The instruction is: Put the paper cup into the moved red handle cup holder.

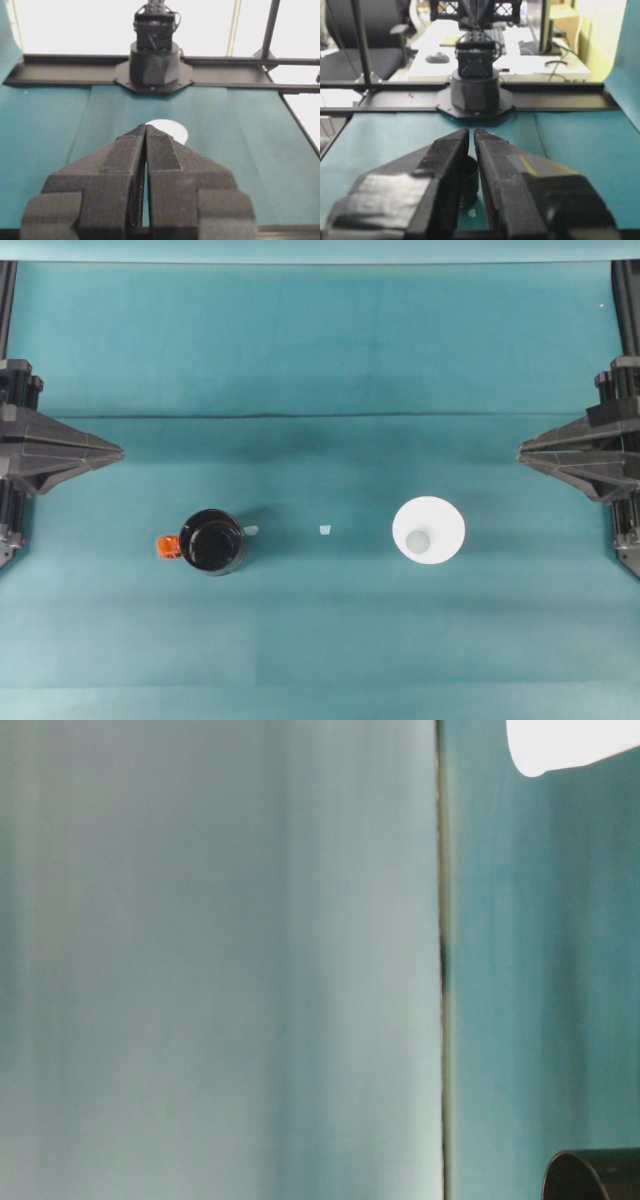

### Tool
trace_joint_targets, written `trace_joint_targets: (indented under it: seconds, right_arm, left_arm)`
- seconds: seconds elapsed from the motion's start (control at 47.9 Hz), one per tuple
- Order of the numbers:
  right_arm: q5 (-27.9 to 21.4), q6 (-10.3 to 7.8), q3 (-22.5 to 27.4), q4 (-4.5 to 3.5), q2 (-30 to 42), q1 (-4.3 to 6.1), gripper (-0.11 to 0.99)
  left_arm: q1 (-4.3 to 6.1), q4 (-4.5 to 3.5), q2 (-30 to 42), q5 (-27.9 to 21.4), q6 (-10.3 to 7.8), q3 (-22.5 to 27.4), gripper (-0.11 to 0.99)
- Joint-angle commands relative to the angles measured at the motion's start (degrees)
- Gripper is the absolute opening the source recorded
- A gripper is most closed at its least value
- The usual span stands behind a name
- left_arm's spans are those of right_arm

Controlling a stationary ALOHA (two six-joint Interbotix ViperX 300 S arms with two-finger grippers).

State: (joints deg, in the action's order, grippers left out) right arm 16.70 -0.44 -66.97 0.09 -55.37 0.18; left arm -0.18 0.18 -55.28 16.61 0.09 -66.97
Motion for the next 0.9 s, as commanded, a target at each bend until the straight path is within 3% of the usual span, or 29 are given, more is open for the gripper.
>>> trace_joint_targets:
  seconds: [0.0,0.209,0.313,0.418,0.564,0.689,0.794,0.877]
  right_arm:
    - [0.4,0.00,0.2,0.18,0.6,-0.44,0.00]
    - [-0.9,-0.18,0.3,0.18,0.5,-0.53,-0.10]
    - [-3.0,-0.70,0.4,0.79,0.5,-0.53,-0.10]
    - [-6.0,-1.93,0.4,0.79,0.5,-0.53,-0.10]
    - [-9.3,-4.04,0.8,0.88,0.6,-0.53,-0.10]
    - [-11.7,-5.71,0.9,0.79,0.6,-0.44,-0.10]
    - [-13.1,-6.42,0.9,0.79,0.6,-0.53,-0.10]
    - [-13.7,-6.86,0.9,0.79,0.6,-0.35,-0.10]
  left_arm:
    - [0.97,0.62,0.4,0.0,-0.26,1.1,0.03]
    - [0.97,0.62,1.1,-3.8,0.00,2.5,0.02]
    - [0.97,0.70,2.2,-8.2,0.35,3.3,0.03]
    - [1.23,0.62,3.8,-12.6,1.14,4.5,0.03]
    - [1.23,0.62,5.6,-18.5,3.60,5.6,0.03]
    - [1.23,0.62,6.0,-24.3,7.29,6.4,0.02]
    - [1.93,0.62,6.6,-29.7,10.02,6.6,0.03]
    - [2.37,0.62,7.4,-33.3,11.07,6.7,0.03]
